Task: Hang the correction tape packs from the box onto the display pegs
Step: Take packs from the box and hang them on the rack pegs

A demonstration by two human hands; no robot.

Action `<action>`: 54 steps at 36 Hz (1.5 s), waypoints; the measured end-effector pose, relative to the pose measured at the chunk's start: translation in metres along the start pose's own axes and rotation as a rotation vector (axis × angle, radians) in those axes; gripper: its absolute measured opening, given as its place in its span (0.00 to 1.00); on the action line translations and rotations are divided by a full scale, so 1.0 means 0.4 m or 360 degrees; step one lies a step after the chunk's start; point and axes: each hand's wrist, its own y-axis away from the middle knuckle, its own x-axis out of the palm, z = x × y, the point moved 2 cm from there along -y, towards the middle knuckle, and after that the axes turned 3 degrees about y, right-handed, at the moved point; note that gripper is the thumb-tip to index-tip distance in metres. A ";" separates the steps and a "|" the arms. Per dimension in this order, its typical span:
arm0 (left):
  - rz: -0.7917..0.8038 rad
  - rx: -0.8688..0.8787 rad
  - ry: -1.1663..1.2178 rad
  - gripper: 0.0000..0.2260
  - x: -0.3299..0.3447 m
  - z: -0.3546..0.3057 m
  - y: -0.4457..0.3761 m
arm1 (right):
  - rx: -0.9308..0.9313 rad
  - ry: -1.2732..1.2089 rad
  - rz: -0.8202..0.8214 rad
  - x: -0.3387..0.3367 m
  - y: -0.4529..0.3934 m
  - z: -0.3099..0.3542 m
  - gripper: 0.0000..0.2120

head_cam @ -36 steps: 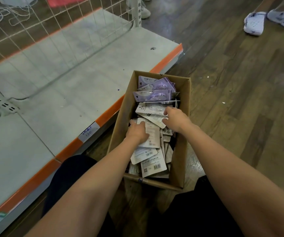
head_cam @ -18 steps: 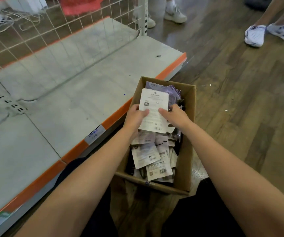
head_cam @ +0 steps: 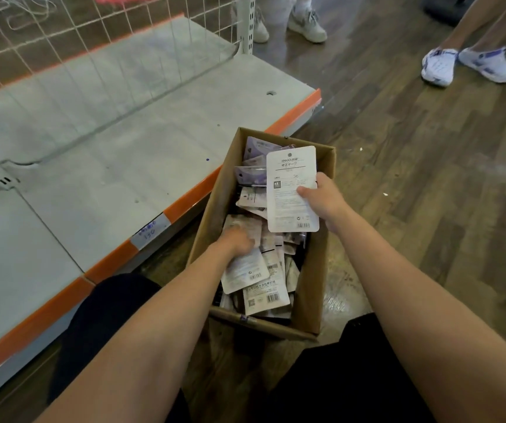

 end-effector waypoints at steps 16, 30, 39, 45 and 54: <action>-0.0187 -0.0157 0.0020 0.26 0.059 0.003 -0.004 | 0.0090 0.0032 0.0023 -0.010 -0.014 -0.024 0.12; -0.0481 -0.0072 0.1099 0.17 -0.092 -0.007 0.021 | 0.0164 -0.0166 0.0024 -0.012 -0.026 -0.017 0.09; -0.0703 0.0227 0.1742 0.04 -0.226 -0.008 0.054 | 0.0176 -0.0585 0.0072 0.016 -0.038 0.043 0.13; -0.0775 0.0124 0.1878 0.09 -0.275 -0.012 0.061 | 0.0146 -0.0781 0.0128 0.070 0.004 0.092 0.10; -0.0693 -0.0185 0.1891 0.09 -0.342 -0.087 0.272 | 0.0398 -0.0584 0.0279 0.032 0.186 0.185 0.15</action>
